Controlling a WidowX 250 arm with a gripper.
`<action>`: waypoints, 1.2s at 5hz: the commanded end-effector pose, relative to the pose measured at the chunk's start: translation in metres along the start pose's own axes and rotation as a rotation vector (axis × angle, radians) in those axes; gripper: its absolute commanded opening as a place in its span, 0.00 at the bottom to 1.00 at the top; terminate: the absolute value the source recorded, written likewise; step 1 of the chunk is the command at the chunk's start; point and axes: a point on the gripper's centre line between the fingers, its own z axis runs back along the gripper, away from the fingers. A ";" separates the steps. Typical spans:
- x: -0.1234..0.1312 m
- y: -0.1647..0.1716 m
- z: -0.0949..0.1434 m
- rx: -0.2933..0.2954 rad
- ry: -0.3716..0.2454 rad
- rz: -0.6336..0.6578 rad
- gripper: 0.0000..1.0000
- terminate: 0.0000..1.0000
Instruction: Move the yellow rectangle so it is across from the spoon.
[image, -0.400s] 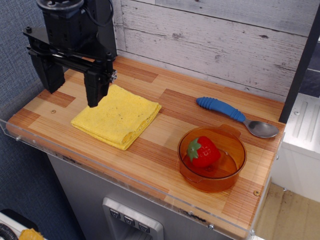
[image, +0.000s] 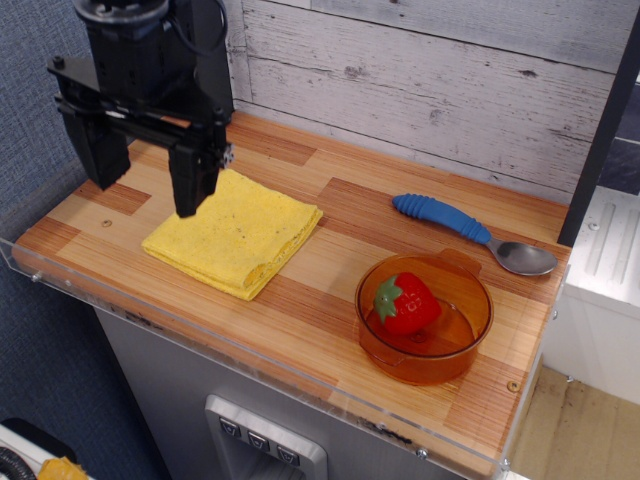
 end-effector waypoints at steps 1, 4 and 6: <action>0.032 0.011 -0.018 0.054 -0.057 -0.007 1.00 0.00; 0.093 0.014 -0.072 -0.030 -0.161 -0.081 1.00 0.00; 0.094 0.012 -0.098 -0.080 -0.140 -0.082 1.00 0.00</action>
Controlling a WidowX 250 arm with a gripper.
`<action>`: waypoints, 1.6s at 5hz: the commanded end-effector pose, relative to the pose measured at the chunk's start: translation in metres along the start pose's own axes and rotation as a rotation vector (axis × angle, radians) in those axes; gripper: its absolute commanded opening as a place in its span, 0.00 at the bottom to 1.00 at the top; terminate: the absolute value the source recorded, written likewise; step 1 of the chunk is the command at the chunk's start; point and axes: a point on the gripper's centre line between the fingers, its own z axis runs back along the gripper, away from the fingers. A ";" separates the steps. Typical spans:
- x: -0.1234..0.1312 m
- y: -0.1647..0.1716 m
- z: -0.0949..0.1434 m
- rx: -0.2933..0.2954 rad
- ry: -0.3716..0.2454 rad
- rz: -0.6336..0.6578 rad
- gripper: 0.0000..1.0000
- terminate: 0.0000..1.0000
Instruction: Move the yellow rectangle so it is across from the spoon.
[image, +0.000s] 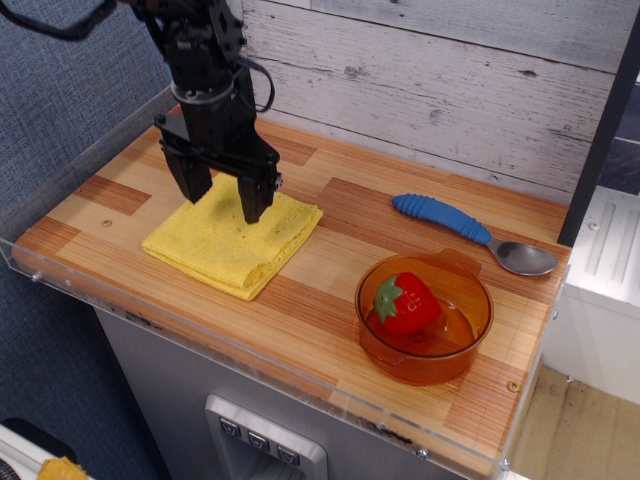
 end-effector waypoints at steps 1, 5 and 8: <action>0.001 0.006 -0.005 -0.006 -0.022 0.002 1.00 0.00; 0.005 0.017 -0.014 0.012 -0.030 0.026 1.00 0.00; 0.036 0.043 -0.017 0.024 -0.059 0.055 1.00 0.00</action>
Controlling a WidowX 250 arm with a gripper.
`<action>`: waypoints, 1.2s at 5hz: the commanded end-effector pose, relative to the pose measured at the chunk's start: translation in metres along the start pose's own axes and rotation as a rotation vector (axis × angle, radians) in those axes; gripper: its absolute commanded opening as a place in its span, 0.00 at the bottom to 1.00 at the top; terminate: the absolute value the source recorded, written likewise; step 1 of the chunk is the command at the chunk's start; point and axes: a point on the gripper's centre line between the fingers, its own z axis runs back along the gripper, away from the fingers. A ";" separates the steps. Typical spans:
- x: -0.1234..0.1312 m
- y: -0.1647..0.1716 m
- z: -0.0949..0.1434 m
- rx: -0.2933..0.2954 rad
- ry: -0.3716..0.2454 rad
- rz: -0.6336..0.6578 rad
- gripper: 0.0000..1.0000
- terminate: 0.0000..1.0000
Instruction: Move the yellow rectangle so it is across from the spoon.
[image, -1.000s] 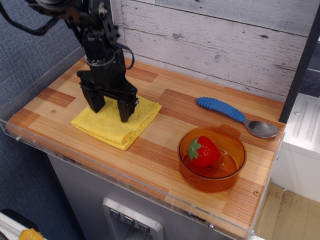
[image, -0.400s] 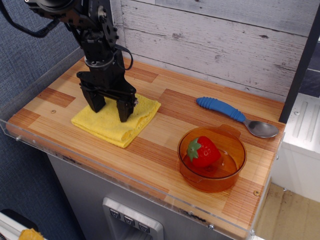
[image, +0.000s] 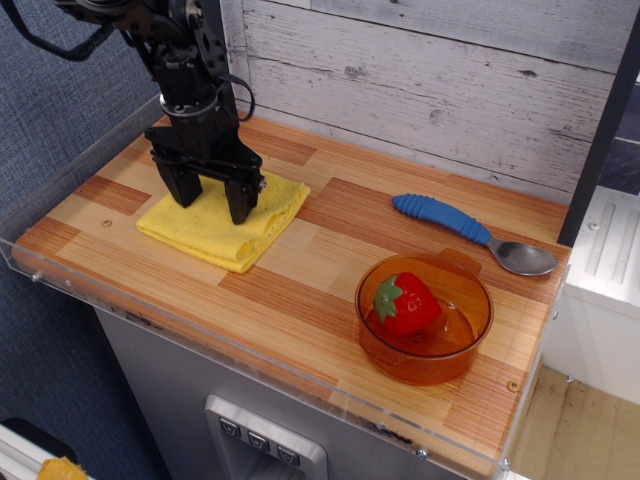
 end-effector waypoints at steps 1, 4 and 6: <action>0.036 0.012 0.007 0.009 -0.068 -0.002 1.00 0.00; 0.064 0.011 0.000 0.026 -0.081 -0.014 1.00 0.00; 0.068 0.010 0.022 0.070 -0.101 0.004 1.00 0.00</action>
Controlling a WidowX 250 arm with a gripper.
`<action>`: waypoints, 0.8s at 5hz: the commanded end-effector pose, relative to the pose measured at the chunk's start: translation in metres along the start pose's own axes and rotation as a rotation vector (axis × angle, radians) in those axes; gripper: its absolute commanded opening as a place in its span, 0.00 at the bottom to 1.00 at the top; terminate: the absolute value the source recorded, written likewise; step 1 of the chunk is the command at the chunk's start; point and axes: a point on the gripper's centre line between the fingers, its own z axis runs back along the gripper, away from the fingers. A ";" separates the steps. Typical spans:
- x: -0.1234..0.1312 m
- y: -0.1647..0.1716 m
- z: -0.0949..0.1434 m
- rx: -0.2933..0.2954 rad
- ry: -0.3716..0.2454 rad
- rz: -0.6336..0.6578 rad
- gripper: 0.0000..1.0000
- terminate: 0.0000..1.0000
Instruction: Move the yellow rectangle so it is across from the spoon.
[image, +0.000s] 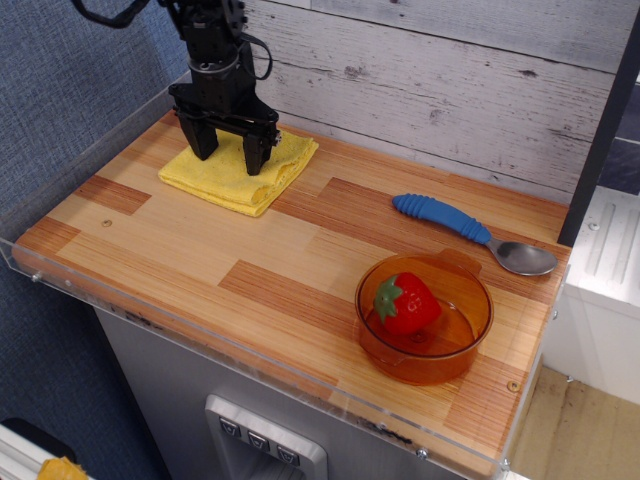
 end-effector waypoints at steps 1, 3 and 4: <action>0.012 0.003 0.045 0.052 -0.062 0.025 1.00 0.00; 0.016 0.004 0.087 0.090 -0.094 0.080 1.00 0.00; 0.015 -0.001 0.101 0.167 -0.059 0.092 1.00 0.00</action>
